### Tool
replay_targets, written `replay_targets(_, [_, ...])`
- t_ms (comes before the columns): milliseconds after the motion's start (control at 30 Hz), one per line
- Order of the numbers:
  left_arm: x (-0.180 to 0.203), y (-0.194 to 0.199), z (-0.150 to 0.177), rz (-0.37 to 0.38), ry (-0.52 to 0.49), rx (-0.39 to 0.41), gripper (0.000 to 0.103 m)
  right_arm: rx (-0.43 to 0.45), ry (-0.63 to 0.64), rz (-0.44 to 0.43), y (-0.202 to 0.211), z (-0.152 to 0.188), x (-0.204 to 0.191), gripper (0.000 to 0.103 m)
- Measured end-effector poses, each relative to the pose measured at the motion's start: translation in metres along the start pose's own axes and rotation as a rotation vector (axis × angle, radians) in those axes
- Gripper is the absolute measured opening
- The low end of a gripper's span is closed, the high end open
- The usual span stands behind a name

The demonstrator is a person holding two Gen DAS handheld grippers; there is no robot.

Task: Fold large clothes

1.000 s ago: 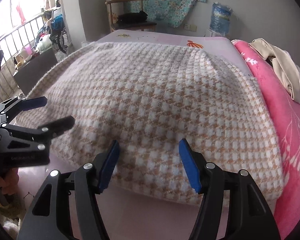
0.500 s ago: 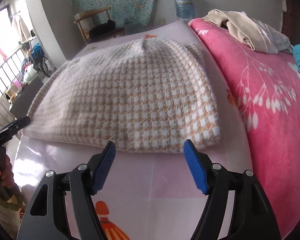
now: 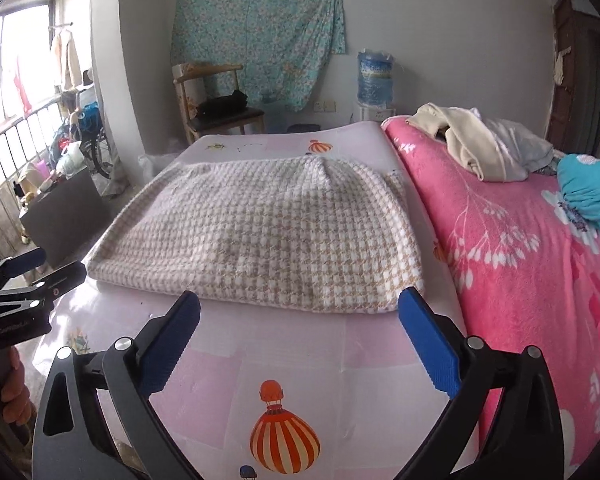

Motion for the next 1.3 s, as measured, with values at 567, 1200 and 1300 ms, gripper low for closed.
replay_targets(567, [0.015,-0.014,0.003,-0.141,0.036,-0.095,0.095,-0.042,-0.029,0.057,-0.007,0.007,-0.017,0.097])
replay_targets(1200, [0.007,-0.031,0.011,-0.116,0.066,-0.173,0.095,-0.120,0.045,0.059,-0.031,0.013,-0.033,0.097])
replay_targets(1300, [0.008,-0.031,0.012,-0.112,0.063,-0.175,0.095,-0.121,0.047,0.061,-0.030,0.013,-0.034,0.097])
Point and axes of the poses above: each gripper's, at about its wrist camera, not at the fingertips, and y roughly against the way its jaws point, x to its right, z to its underside, the point moved 1 cm from there along -y, roughly the way its jaws point, and after that the axes turned 5 degrees about -y, right-handed, at the moved point
